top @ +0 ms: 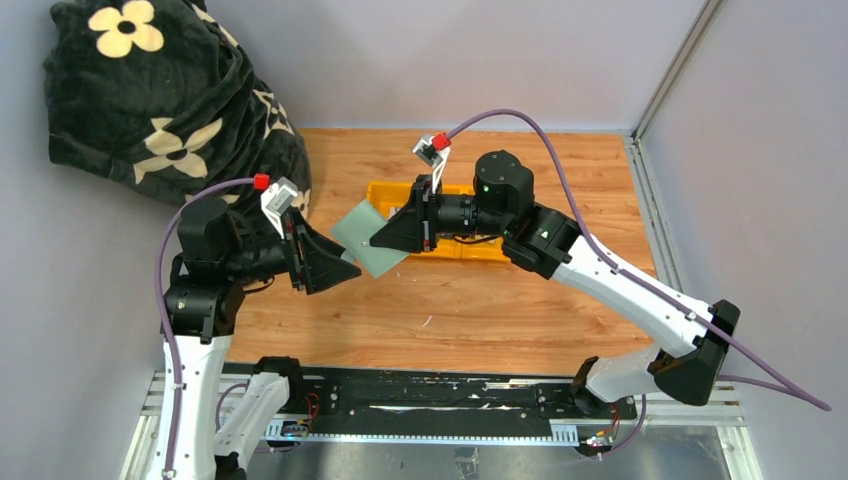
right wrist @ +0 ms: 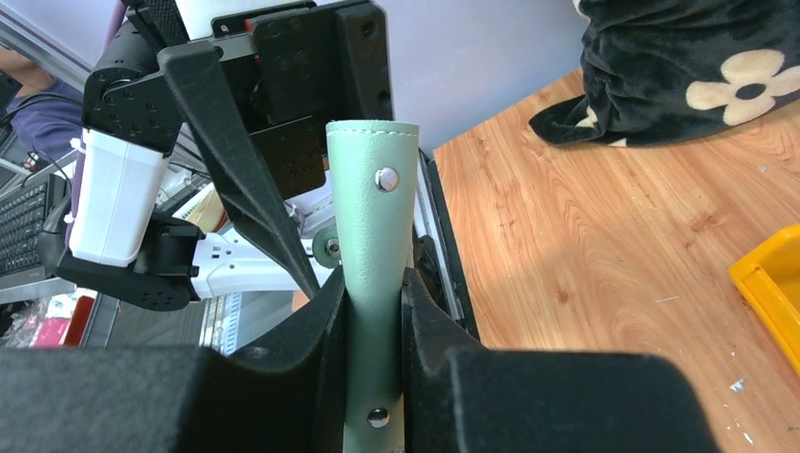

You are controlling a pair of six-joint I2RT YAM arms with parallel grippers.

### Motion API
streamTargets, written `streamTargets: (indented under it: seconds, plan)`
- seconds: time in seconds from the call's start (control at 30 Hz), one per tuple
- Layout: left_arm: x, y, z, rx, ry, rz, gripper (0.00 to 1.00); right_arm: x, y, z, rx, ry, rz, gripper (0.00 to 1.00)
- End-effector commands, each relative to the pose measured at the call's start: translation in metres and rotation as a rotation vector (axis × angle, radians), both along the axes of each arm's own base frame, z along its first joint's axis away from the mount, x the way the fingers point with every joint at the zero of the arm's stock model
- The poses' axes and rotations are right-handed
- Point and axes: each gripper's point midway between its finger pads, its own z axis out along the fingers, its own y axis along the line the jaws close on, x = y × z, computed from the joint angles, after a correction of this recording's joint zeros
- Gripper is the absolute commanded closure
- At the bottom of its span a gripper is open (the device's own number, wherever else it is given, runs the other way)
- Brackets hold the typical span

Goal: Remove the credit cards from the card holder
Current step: Open the card holder.

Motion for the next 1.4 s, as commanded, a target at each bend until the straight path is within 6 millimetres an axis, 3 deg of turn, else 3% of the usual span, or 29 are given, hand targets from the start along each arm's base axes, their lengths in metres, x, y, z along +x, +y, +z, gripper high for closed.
streamTargets:
  seconds: [0.0, 0.07, 0.4, 0.57, 0.77, 0.87, 0.97, 1.2, 1.37]
  plan:
    - [-0.005, -0.001, 0.002, -0.004, -0.019, -0.013, 0.48, -0.001, -0.01, 0.035, 0.114, -0.053, -0.034, 1.0]
    - [-0.003, 0.0, 0.002, 0.004, -0.025, -0.001, 0.57, -0.002, -0.013, 0.035, 0.115, -0.059, -0.04, 1.0]
    - [0.002, 0.004, 0.002, 0.038, -0.05, 0.045, 0.81, -0.008, -0.021, 0.038, 0.143, -0.065, -0.039, 1.0]
    - [0.015, 0.011, 0.006, 0.067, -0.076, 0.127, 1.0, -0.008, -0.021, 0.029, 0.137, -0.051, -0.041, 0.86]
    - [0.016, 0.011, 0.012, 0.064, -0.094, 0.132, 1.0, -0.008, -0.013, 0.015, 0.133, -0.007, -0.021, 0.84]
    - [0.016, 0.013, 0.014, 0.088, -0.136, 0.144, 1.0, -0.01, -0.012, 0.016, 0.14, -0.005, -0.006, 0.68]
    - [0.018, 0.019, 0.019, 0.134, -0.215, 0.173, 1.0, -0.008, -0.015, 0.019, 0.14, -0.02, -0.017, 0.59]
    - [0.037, 0.047, 0.043, 0.313, -0.468, 0.316, 1.0, -0.006, -0.019, 0.013, 0.118, -0.031, -0.02, 0.47]
    - [0.041, 0.063, 0.052, 0.442, -0.602, 0.351, 1.0, -0.003, -0.024, 0.011, 0.101, -0.05, -0.034, 0.33]
